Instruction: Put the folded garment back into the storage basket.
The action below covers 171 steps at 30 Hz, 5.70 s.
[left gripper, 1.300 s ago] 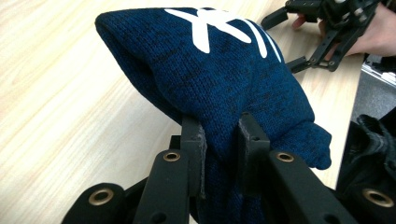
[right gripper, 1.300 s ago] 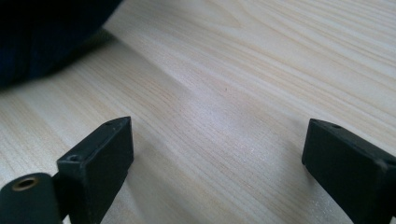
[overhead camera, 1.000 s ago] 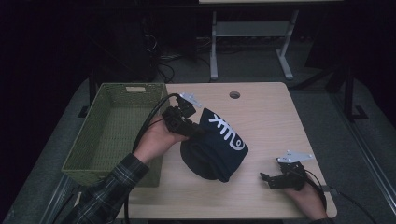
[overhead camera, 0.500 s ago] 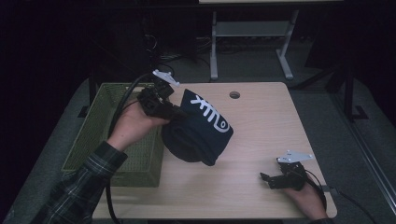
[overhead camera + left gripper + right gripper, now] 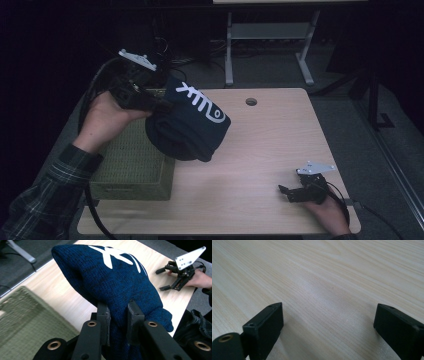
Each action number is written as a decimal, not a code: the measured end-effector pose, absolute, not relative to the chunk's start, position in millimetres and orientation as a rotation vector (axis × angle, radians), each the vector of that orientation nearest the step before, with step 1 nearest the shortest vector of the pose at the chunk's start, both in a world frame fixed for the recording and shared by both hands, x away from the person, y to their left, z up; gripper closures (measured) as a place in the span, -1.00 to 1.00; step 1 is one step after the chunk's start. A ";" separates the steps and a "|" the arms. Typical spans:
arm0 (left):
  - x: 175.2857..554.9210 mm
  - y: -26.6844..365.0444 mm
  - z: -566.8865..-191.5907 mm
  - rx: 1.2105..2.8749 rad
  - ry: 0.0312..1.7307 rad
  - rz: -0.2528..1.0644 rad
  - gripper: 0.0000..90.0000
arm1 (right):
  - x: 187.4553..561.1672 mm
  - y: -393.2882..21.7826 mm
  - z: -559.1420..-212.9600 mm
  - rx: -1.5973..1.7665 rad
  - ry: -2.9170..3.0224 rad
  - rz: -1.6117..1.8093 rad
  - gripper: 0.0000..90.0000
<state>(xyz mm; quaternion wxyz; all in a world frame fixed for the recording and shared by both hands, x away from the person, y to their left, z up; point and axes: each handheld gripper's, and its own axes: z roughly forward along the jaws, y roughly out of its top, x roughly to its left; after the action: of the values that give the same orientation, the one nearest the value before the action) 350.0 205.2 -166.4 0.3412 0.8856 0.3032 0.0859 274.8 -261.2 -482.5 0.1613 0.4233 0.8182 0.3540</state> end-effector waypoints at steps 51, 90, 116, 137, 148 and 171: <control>343.1 356.5 -234.9 2.157 1.250 0.262 0.70 | 275.5 -260.7 -482.5 1.217 2.332 1.006 -0.81; 376.4 362.2 -334.3 2.251 1.329 0.141 0.68 | 275.5 -260.8 -482.4 1.217 2.333 1.003 -0.81; 387.5 373.6 -367.1 2.343 1.462 0.268 0.43 | 275.9 -260.7 -482.4 1.214 2.333 1.002 -0.81; 384.4 385.4 -354.1 2.249 1.510 0.388 -0.38 | 276.0 -260.7 -482.5 1.213 2.333 1.003 -0.81; 374.4 374.3 -334.6 2.153 1.420 0.432 -0.71 | 276.0 -260.7 -482.5 1.213 2.332 1.003 -0.81; 338.9 268.3 -311.9 2.108 1.104 0.401 -0.70 | 276.3 -260.9 -482.6 1.206 2.331 1.003 -0.81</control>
<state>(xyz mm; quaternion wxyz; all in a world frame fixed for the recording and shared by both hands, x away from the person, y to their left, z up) 338.9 268.3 -311.9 0.3563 0.8163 0.4273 0.1553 276.3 -260.9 -482.6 0.1652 0.4232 0.8183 0.3521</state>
